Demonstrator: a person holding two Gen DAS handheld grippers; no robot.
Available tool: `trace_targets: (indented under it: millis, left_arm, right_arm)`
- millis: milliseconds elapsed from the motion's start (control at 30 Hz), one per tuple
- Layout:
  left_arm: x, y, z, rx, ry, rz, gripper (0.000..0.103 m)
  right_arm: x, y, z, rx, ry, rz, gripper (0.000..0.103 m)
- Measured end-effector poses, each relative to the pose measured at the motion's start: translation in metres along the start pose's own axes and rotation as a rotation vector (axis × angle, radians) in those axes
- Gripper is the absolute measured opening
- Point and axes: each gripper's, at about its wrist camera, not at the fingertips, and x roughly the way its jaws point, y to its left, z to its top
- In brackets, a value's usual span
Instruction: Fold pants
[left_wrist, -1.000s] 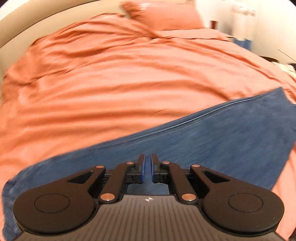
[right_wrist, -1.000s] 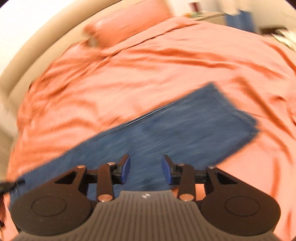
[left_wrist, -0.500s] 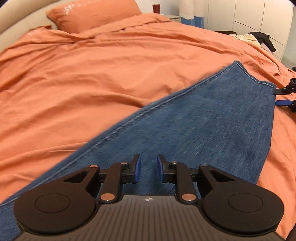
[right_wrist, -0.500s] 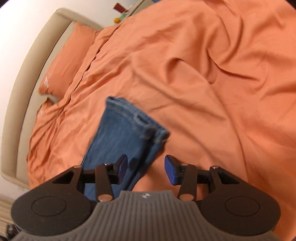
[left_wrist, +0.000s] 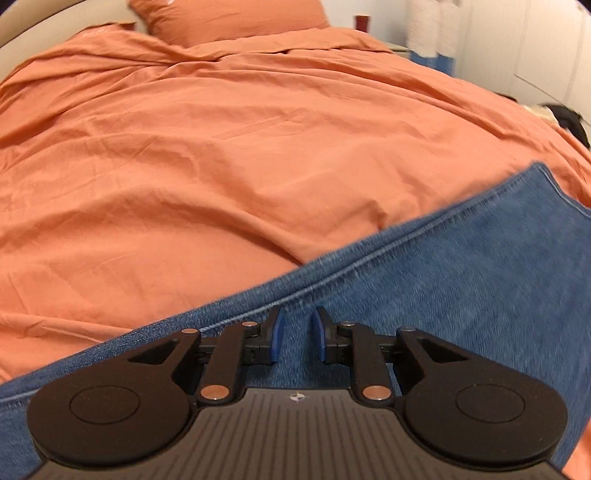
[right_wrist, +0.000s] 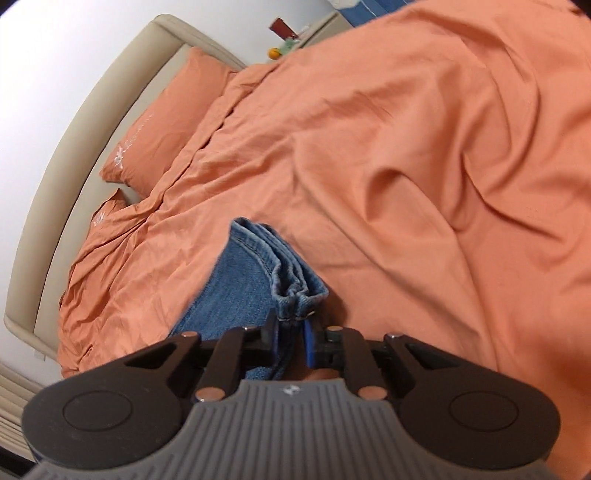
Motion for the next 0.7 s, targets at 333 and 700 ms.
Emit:
trace_targets:
  millis: [333, 700]
  left_arm:
    - [-0.087, 0.043, -0.02, -0.113, -0.075, 0.031, 0.024]
    - [-0.195, 0.132, -0.098, -0.329, -0.141, 0.016, 0.024]
  right_arm:
    - [-0.048, 0.123, 0.008, -0.317, -0.11, 0.022, 0.007]
    - [-0.068, 0.307, -0.063, -0.578, -0.148, 0.196, 0.007]
